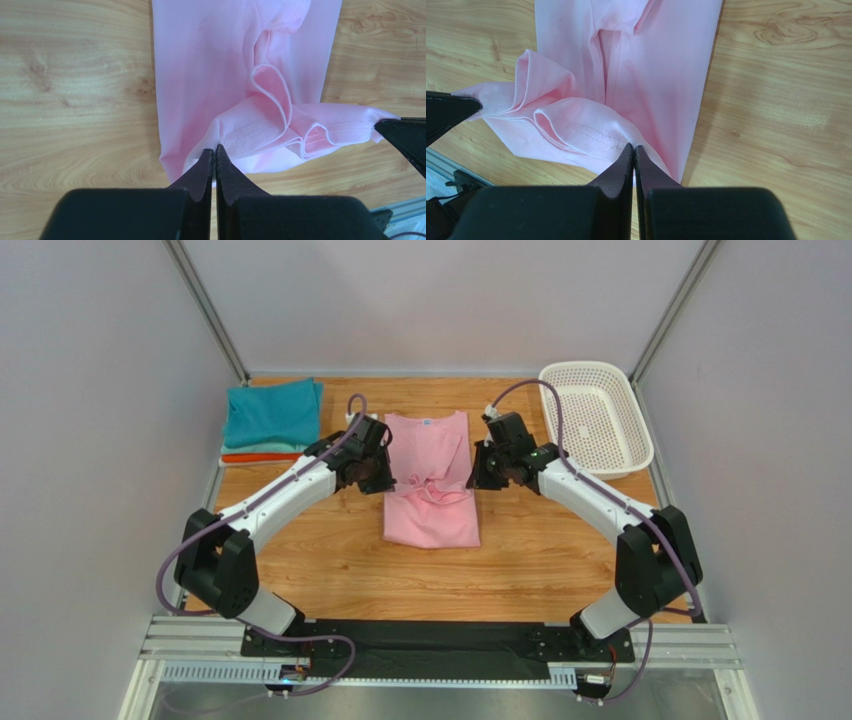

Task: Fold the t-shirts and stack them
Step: Fold the tshirt

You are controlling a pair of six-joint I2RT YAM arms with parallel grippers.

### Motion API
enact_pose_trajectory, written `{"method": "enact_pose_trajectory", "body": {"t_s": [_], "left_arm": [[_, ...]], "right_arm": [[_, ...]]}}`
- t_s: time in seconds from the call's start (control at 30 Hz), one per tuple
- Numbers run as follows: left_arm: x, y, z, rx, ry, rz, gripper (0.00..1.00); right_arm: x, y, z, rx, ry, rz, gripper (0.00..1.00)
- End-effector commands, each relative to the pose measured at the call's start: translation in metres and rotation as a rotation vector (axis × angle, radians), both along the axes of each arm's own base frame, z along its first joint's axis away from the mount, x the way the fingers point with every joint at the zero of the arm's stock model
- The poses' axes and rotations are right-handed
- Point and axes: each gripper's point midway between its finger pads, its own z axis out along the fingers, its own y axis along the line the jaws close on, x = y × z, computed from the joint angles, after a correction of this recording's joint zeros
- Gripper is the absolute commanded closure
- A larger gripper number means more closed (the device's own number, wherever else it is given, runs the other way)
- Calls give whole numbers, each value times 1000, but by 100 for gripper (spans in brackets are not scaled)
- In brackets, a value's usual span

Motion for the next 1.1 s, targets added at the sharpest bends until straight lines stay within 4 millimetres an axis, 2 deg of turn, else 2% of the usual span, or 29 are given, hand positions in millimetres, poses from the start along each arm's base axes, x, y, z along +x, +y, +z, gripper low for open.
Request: {"method": "enact_pose_trajectory", "body": {"t_s": [0.0, 0.03, 0.17, 0.3, 0.4, 0.47, 0.57, 0.67, 0.7, 0.77, 0.8, 0.87, 0.9, 0.93, 0.97, 1.03, 1.07], "left_arm": [[23, -9, 7, -32, -29, -50, 100], [25, -9, -1, -27, -8, -53, 100], [40, -9, -13, -32, 20, -61, 100], [51, -2, -30, -9, 50, -51, 100], [59, -4, -34, -20, 40, -103, 100], [63, -10, -39, -31, 52, -142, 98], [67, -12, -46, -21, 58, -172, 90], [68, -8, -51, -1, 68, -168, 71], [70, -6, -48, 4, 63, -163, 66], [73, -1, -42, 17, 49, -145, 55], [73, 0, -34, 15, 31, -144, 45], [75, 5, -26, 36, 12, -127, 34], [75, 7, -18, 36, 0, -122, 20], [76, 8, -11, 35, -10, -112, 4], [74, 7, -7, 24, -13, -112, 0], [66, 4, 5, -13, -26, -116, 0], [63, 2, 10, -36, -32, -120, 0]], "right_arm": [[25, 9, 9, 46, -38, 25, 100], [28, 9, 8, 47, -36, 25, 100], [43, 11, -1, 57, -15, 22, 100], [55, 13, -19, 43, 20, 13, 100], [63, 8, -29, 22, 34, -15, 99], [68, 4, -33, 14, 40, -38, 99], [73, 4, -45, 14, 73, -50, 96], [78, 4, -48, 18, 83, -51, 86], [79, 5, -47, 19, 85, -50, 75], [83, 6, -38, 25, 70, -42, 64], [82, 6, -34, 23, 67, -37, 54], [82, 5, -20, 36, 43, -38, 41], [80, 4, -17, 36, 42, -43, 1], [76, 3, -15, 42, 47, -50, 0], [71, 3, -6, 53, 35, -49, 0], [63, 1, 1, 66, 32, -56, 0], [53, 0, 4, 68, 27, -50, 0]]}}
